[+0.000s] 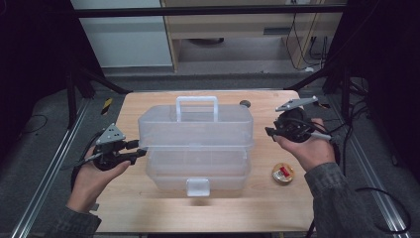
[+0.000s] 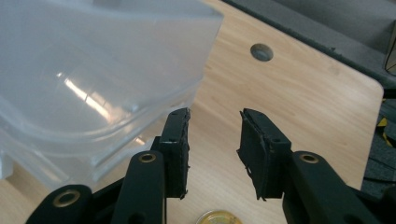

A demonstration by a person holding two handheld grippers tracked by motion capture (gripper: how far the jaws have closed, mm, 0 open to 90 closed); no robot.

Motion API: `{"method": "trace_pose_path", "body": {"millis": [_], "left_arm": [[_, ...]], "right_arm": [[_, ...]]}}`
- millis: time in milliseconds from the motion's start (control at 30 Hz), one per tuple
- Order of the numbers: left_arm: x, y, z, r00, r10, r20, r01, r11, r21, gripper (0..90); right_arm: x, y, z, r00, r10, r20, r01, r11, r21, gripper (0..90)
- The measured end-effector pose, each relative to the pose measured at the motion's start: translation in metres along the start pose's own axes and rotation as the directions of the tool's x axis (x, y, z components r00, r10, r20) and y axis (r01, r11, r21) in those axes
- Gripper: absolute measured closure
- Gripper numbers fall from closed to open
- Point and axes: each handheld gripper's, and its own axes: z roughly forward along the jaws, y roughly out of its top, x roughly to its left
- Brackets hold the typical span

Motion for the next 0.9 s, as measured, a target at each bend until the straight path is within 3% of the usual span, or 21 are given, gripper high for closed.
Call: {"method": "trace_pose_path", "body": {"millis": [367,667,900], "left_arm": [[0.000,0.000,0.000,1.0000,0.000,-0.001,0.000,1.0000,-0.003,58.2],[0.000,0.002,-0.002,1.0000,-0.002,-0.002,0.002,1.0000,-0.007,58.2],[0.001,0.005,-0.002,1.0000,-0.004,-0.005,0.004,0.9999,-0.010,58.2]], "right_arm": [[0.024,-0.030,0.013,0.9992,0.027,-0.030,-0.027,1.000,-0.005,61.1],[0.043,-0.048,0.026,0.9968,0.055,-0.059,-0.056,0.998,-0.025,75.3],[0.048,-0.064,0.036,0.9931,0.087,-0.079,-0.089,0.996,-0.019,79.8]]}}
